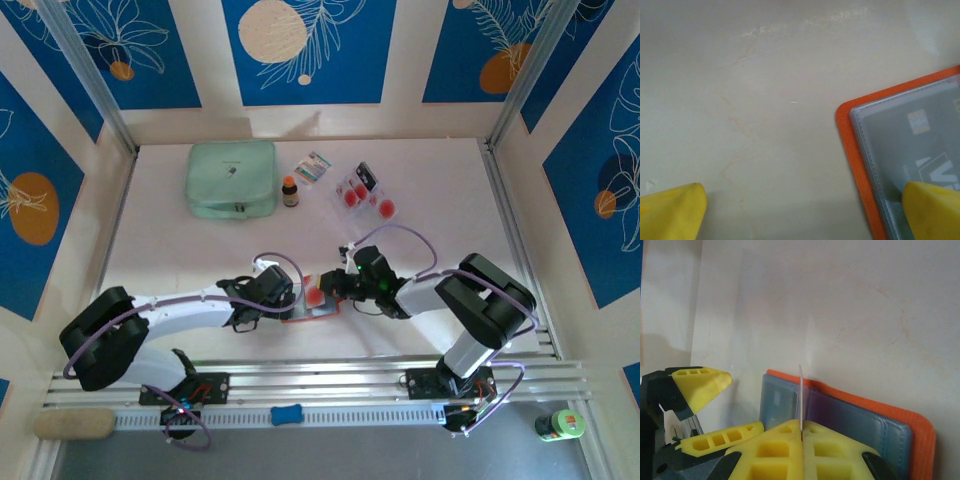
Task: Put the credit cards into the card holder
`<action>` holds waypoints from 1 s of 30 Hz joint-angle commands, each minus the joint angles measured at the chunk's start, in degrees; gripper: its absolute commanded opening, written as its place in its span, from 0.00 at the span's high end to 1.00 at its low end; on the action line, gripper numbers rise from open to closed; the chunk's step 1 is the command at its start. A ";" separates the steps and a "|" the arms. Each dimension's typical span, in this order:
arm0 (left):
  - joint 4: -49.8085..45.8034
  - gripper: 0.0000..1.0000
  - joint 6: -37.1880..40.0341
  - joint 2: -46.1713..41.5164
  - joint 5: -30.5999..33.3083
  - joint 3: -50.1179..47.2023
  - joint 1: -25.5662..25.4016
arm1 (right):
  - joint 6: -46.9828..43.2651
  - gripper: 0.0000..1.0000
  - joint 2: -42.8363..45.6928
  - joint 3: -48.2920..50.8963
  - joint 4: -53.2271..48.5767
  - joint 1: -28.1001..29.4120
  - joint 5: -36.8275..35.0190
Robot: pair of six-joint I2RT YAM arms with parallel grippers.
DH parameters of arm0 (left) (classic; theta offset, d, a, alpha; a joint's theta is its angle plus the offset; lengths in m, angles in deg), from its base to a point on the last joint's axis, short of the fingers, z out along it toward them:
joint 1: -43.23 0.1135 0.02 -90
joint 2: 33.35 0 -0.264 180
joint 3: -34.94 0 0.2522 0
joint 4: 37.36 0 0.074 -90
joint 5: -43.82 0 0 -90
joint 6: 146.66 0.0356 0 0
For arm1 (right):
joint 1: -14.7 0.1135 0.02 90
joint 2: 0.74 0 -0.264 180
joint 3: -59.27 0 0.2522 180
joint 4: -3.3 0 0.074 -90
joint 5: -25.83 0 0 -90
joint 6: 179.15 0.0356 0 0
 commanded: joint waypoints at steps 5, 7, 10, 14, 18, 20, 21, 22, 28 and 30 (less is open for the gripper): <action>-2.67 0.00 -0.68 0.45 0.99 0.13 -0.59 | 1.20 1.00 0.87 0.20 2.31 0.32 0.12; -2.58 0.00 -0.76 0.45 1.04 -0.01 -0.59 | 1.20 1.00 2.20 0.79 1.75 0.20 -0.45; -2.49 0.00 -0.94 0.45 0.99 -0.13 -0.59 | 0.85 1.00 3.61 0.80 0.89 0.19 -0.98; -2.38 0.00 -1.03 0.54 0.99 -0.22 -0.59 | 0.61 1.00 3.94 0.19 0.63 0.19 -0.90; -2.63 0.00 -1.13 0.54 1.11 -0.23 -0.59 | 0.59 1.00 2.75 -0.47 0.82 0.19 -0.64; -2.76 0.00 -1.12 0.54 1.10 -0.27 -0.60 | 0.87 1.00 1.67 -0.63 1.49 0.27 -0.55; -2.79 0.00 -1.12 0.54 1.09 -0.26 -0.59 | 0.97 1.00 1.21 -0.58 1.89 0.27 -0.46; -2.75 0.00 -1.21 0.54 1.14 -0.26 -0.59 | 1.18 1.00 0.75 -0.65 2.42 0.27 -0.37; -2.78 0.00 -1.21 0.56 1.08 -0.23 -0.59 | 2.27 1.00 -2.19 -0.73 4.93 0.45 0.07; -2.75 0.00 -1.21 0.64 1.14 -0.24 -0.59 | 2.59 1.00 -2.88 -0.63 5.62 0.41 0.32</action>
